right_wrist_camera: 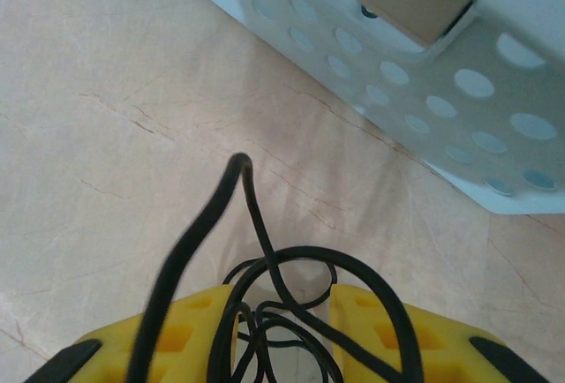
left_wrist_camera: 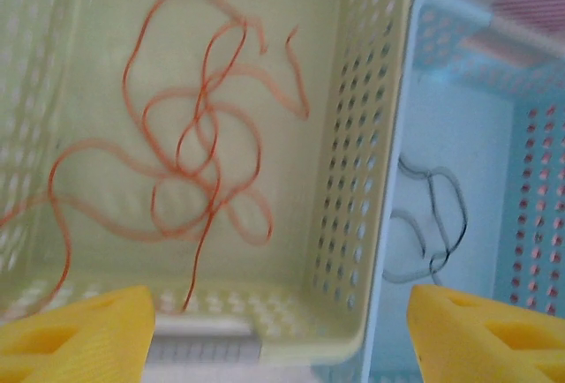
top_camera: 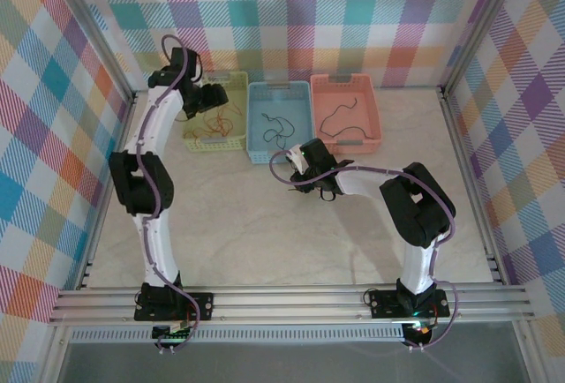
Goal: Untangle the cables
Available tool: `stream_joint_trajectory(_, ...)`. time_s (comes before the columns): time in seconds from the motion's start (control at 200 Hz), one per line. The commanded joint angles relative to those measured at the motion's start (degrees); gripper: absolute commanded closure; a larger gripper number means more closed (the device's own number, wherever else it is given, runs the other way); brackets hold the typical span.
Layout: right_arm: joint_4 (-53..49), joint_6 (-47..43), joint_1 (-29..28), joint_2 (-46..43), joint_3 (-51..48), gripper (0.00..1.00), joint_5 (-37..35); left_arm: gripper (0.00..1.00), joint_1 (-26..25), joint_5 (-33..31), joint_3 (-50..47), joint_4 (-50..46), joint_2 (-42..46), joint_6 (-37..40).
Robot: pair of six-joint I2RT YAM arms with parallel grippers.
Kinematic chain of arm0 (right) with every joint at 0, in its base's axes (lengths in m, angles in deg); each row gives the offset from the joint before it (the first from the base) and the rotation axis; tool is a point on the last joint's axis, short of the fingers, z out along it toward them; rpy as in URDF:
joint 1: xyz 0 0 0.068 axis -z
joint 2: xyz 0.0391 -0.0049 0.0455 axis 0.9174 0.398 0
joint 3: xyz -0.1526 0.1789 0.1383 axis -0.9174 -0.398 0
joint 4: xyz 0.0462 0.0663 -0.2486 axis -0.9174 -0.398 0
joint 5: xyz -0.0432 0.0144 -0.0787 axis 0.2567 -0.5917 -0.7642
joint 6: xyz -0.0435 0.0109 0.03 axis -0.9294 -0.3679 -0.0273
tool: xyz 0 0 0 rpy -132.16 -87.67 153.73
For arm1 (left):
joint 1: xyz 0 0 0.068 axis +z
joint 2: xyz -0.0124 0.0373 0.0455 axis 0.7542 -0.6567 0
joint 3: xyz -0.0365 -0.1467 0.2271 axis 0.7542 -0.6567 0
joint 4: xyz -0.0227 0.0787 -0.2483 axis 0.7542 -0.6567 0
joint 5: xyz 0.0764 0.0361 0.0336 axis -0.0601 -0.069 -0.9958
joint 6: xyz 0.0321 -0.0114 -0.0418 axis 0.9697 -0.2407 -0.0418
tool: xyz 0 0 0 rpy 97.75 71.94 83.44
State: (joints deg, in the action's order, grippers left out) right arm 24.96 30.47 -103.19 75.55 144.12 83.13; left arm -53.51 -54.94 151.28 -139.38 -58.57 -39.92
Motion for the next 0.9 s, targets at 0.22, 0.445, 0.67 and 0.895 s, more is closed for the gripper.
stream_joint_trajectory(0.22,-1.1,0.5,0.0,0.5,1.9,0.65,1.4,0.23,1.8,-1.0,-41.1,18.2,28.2,-8.1)
stream_joint_trajectory(0.445,-1.1,0.4,-0.1,0.4,1.8,0.65,1.5,0.26,6.8,5.1,-46.5,24.4,24.0,-10.5)
stream_joint_trajectory(0.67,-1.0,0.3,-0.1,0.4,1.6,0.65,1.3,0.39,9.0,10.3,-44.5,30.7,17.0,-12.3)
stream_joint_trajectory(0.895,-1.2,0.2,-0.1,0.5,1.8,0.65,1.4,0.53,9.1,11.9,-42.3,32.6,13.6,-12.1)
